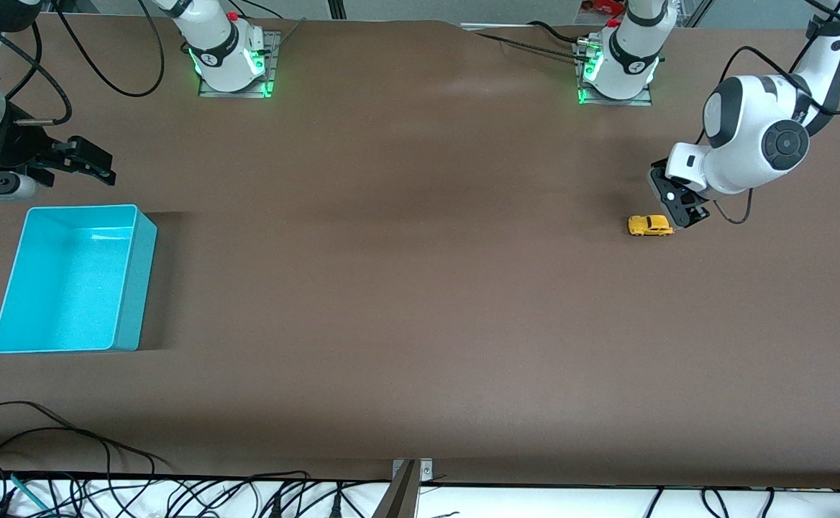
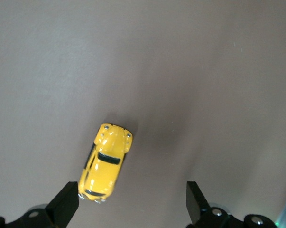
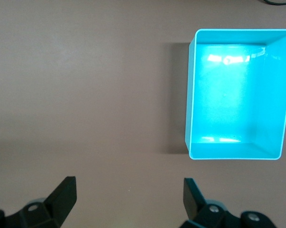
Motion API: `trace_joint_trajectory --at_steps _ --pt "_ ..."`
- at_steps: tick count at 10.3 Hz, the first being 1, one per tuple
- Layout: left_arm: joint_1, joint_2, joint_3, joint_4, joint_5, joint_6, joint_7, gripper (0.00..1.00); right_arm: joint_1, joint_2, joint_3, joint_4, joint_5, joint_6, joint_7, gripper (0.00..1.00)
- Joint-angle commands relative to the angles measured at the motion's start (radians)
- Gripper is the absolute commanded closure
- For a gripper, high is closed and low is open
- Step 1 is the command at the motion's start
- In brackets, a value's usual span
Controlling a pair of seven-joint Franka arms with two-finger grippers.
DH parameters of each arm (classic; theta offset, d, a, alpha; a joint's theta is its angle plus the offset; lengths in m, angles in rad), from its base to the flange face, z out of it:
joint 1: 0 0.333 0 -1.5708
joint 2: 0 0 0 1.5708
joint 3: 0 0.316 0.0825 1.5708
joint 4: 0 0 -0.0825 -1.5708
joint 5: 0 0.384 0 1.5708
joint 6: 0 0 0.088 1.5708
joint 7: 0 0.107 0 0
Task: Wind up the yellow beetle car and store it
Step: 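Move the left gripper down over the yellow beetle car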
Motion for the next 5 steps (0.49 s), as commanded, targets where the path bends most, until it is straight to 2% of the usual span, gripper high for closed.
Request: trace_joint_trajectory --at_steps 1,5 --pt "0.038 0.055 -0.004 -0.011 -0.008 0.097 0.263 0.00 -0.007 0.005 0.003 0.018 0.017 -0.007 -0.002 0.00" --pt "0.050 0.142 -0.004 -0.006 -0.007 0.226 0.413 0.00 -0.010 0.005 -0.001 0.018 0.018 -0.012 -0.004 0.00"
